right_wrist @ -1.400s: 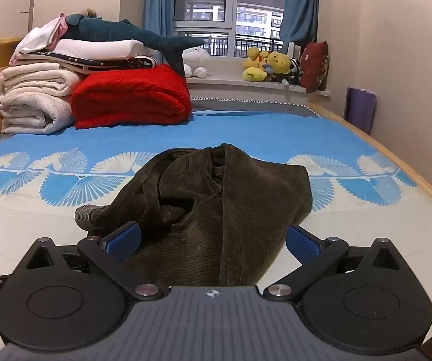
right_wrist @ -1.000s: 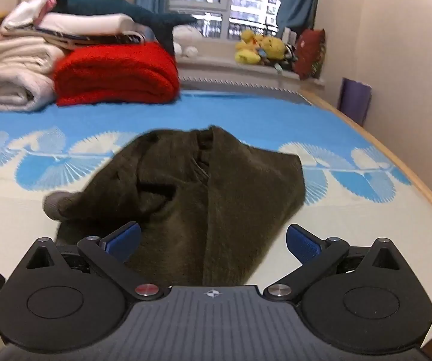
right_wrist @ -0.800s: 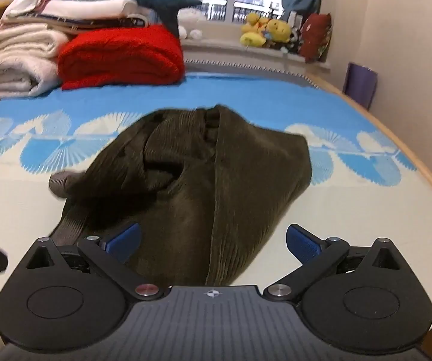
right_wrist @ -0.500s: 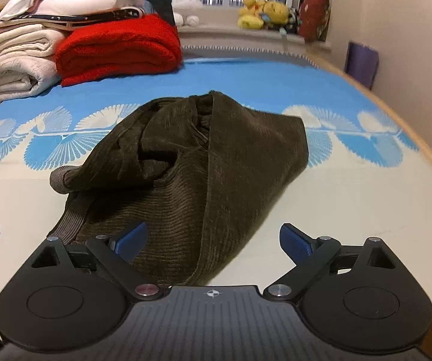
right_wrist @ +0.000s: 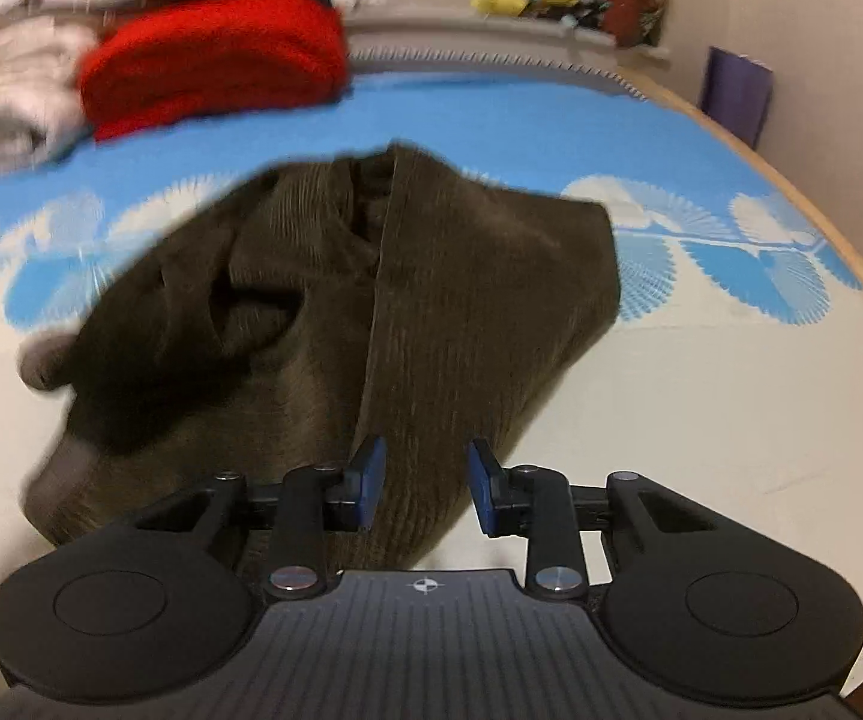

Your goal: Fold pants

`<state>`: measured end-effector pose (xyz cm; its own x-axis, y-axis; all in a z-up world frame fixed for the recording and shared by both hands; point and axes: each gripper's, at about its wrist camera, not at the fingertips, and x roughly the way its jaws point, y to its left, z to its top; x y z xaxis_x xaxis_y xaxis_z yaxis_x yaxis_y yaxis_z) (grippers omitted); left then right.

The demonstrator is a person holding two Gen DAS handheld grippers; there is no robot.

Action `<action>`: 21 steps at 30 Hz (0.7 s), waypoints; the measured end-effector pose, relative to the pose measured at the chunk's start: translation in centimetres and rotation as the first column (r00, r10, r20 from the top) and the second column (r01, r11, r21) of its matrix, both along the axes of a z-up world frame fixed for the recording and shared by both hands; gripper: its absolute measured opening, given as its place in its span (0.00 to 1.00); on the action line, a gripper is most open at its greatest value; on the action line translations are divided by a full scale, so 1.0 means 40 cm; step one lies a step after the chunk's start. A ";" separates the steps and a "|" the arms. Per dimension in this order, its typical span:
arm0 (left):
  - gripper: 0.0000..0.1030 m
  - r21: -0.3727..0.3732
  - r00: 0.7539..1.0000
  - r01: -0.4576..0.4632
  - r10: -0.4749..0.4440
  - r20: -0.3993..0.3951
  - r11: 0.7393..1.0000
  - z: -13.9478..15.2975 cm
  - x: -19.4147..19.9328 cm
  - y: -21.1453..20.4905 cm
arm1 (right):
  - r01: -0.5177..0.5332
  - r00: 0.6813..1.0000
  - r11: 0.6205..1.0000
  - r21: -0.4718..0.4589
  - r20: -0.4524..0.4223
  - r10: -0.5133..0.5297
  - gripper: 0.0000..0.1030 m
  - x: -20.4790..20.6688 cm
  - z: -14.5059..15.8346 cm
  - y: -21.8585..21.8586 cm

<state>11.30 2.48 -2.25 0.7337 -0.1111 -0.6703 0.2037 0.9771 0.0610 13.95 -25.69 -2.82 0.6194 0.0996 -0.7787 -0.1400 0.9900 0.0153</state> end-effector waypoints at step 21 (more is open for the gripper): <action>0.37 -0.057 0.943 -0.279 0.285 0.170 0.959 -0.024 0.212 0.124 | -0.055 0.946 0.995 -0.087 -0.322 0.024 0.28 0.134 -0.187 0.068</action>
<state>19.78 7.46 -3.19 0.8432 0.0980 -0.5287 -0.0913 0.9951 0.0388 19.31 -22.96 -10.28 0.3332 0.0360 -0.9422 -0.1823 0.9829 -0.0269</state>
